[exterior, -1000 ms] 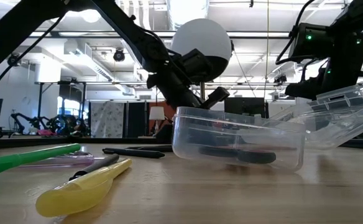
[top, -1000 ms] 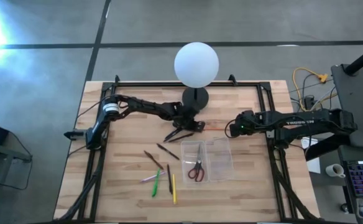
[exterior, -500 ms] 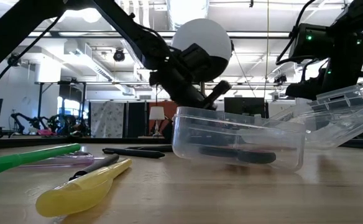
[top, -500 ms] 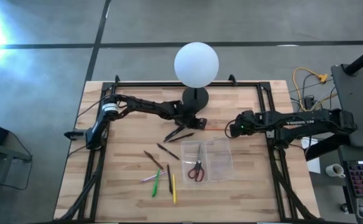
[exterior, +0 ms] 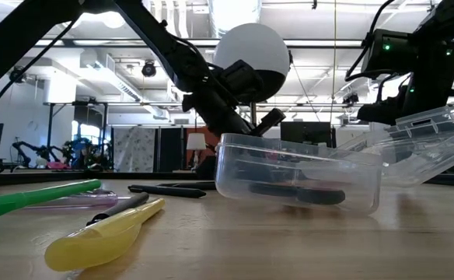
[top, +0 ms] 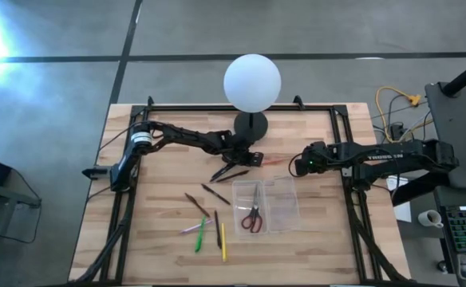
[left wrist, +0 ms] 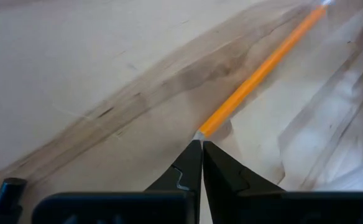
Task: Pick & place school supplies into a supply box
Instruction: Put the orange pencil into the transparent supply box
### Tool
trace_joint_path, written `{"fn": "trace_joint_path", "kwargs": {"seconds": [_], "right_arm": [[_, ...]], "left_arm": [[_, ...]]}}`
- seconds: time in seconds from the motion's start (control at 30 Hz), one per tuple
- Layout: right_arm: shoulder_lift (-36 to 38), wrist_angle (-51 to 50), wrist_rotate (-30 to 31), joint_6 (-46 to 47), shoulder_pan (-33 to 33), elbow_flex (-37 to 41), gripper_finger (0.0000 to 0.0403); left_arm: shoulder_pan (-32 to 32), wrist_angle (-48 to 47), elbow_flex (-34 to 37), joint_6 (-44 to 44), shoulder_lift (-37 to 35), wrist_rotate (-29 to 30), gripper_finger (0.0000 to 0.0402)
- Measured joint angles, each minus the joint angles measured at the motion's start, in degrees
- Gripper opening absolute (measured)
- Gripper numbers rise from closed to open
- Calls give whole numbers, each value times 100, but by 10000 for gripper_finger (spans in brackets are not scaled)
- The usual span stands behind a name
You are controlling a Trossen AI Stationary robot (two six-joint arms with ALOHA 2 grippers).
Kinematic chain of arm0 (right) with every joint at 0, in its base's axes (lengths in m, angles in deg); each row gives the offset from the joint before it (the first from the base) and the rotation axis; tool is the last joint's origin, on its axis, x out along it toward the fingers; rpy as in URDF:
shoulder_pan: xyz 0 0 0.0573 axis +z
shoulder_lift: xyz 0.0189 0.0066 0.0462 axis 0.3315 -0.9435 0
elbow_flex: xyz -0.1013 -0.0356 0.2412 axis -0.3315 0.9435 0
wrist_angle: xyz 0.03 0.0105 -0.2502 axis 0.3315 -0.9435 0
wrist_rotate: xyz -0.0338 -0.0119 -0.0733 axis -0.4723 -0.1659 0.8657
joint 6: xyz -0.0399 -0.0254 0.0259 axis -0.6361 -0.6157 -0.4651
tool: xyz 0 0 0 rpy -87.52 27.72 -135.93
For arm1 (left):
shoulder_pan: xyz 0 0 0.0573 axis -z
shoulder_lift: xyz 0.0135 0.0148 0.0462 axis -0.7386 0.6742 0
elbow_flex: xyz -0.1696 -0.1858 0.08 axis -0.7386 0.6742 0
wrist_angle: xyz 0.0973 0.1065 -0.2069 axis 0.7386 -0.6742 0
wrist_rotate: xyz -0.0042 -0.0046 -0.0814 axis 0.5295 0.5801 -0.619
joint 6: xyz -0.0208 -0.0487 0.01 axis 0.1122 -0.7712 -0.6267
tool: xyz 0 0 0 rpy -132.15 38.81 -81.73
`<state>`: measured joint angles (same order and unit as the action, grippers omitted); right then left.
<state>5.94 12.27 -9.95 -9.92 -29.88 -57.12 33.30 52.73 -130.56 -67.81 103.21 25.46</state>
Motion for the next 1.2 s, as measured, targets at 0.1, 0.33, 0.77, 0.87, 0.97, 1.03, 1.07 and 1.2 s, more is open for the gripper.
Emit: {"fn": "trace_joint_path", "kwargs": {"seconds": [0.1,0.33,0.77,0.87,0.97,1.03,1.07,1.2], "right_arm": [[0,2,3,-5,0,0,9],[20,18,-15,-600,-2,-117,9],[37,95,-549,-3643,-553,-610,9],[31,134,-1462,-4445,-812,-626,17],[17,127,-1898,-4895,-999,-629,36],[22,126,-1898,-5272,-1045,-637,53],[22,118,-1878,-5413,-1057,-653,64],[31,128,-1487,-5467,-1054,-705,111]], "left_arm": [[-4,8,44,50,0,36,0],[0,93,118,7,69,82,0],[-2,162,126,-20,94,104,0],[-2,166,127,-20,96,104,0],[-2,164,131,-20,98,104,0],[0,165,131,-20,99,105,0],[0,167,131,-20,101,107,0],[0,166,131,-20,103,109,0]]}}
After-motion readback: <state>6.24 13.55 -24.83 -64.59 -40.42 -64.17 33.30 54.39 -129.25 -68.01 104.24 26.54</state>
